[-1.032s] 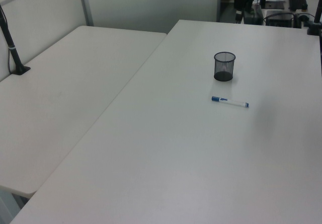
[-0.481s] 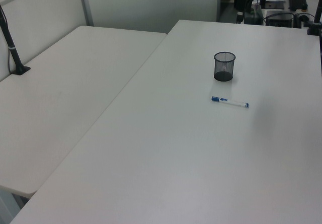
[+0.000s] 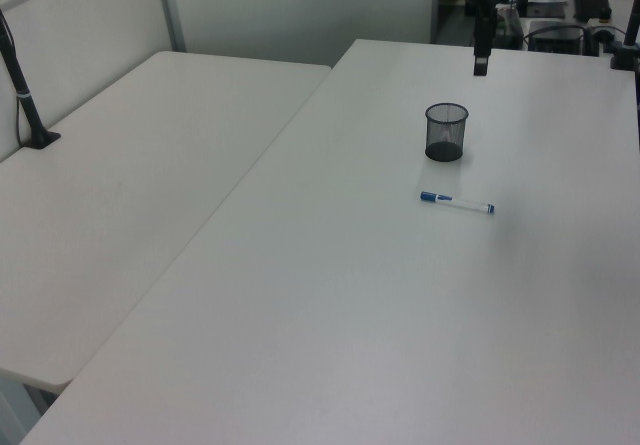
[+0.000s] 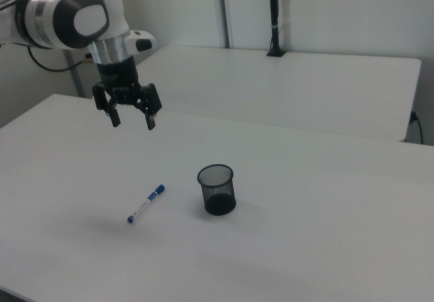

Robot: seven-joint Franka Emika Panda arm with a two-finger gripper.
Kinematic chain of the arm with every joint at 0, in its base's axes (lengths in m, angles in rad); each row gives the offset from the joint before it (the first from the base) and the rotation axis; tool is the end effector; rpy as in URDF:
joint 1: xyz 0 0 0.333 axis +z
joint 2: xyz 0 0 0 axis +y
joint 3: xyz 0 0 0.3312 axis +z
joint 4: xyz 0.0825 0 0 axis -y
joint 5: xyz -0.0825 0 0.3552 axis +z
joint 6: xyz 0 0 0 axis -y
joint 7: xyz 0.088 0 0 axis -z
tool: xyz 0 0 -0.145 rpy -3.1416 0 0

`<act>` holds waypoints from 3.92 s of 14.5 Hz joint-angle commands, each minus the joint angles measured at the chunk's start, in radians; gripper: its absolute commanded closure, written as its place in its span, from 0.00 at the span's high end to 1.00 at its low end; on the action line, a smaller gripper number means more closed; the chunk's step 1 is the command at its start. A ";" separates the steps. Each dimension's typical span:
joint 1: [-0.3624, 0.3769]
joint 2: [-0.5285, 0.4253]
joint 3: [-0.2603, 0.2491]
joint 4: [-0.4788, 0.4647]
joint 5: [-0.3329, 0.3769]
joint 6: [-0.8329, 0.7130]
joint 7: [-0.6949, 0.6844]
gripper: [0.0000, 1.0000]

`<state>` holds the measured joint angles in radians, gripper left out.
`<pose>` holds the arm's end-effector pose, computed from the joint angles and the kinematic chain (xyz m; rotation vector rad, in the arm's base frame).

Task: Insert the marker
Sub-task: 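Move the open gripper from rest toward the blue-capped marker, then lower the gripper over the marker's capped end, then close the gripper on the marker and lift it, then carry the held marker over the black mesh cup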

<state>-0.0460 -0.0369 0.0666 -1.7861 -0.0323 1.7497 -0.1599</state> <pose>0.5225 0.0071 0.5403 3.0939 0.2889 -0.0031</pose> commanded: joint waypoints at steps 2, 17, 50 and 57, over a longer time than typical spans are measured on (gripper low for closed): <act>0.009 0.089 0.045 -0.045 -0.031 0.072 0.215 1.00; 0.029 0.337 0.059 -0.148 -0.090 0.488 0.293 0.80; -0.176 0.034 0.065 -0.189 0.002 0.644 0.215 0.00; -0.268 0.019 0.059 -0.400 0.002 1.223 0.128 0.00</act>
<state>-0.2783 0.0194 0.1268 -2.0985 -0.0506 2.8204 0.0343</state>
